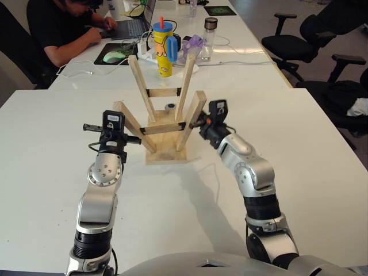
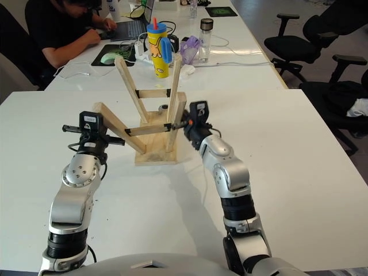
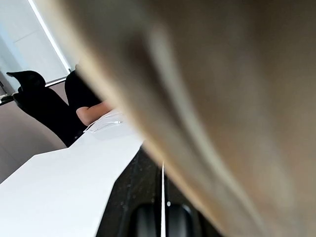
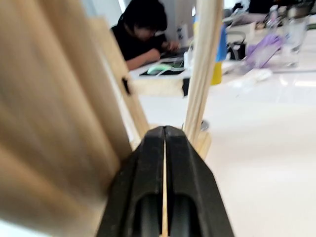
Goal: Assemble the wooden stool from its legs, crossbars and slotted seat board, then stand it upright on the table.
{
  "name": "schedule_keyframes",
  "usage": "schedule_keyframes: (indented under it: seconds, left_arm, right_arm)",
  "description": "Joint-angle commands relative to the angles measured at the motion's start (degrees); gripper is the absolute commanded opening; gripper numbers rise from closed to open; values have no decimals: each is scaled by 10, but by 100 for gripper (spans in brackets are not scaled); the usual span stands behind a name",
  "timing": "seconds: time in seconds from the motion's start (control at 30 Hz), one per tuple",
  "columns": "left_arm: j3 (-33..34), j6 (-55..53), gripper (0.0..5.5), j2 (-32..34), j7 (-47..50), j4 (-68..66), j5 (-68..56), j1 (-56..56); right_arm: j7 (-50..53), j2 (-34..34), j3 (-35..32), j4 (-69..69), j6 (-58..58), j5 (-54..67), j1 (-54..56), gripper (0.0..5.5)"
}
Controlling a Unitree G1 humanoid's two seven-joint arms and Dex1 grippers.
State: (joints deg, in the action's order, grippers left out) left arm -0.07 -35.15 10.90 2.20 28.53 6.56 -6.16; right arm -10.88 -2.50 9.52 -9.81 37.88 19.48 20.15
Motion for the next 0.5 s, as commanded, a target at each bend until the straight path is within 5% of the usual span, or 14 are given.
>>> schedule_keyframes:
  seconds: [0.03,0.17,0.27,0.43,0.5]
  left_arm:
    - [47,8,1,-23,21,10,-12,-6]
    - [81,31,1,-36,32,24,-18,21]
    - [166,123,1,-17,16,14,-56,41]
    - [206,161,1,109,-222,-103,-193,30]
    - [161,167,1,165,-299,-135,-182,29]
  right_arm:
    - [1,-39,-26,13,8,-24,0,0]
    - [-9,-47,-79,53,-45,-18,20,0]
    - [-61,-30,-95,87,-90,13,47,0]
    - [-228,-46,-62,138,-176,35,84,0]
    - [-262,-47,-57,139,-186,40,91,0]
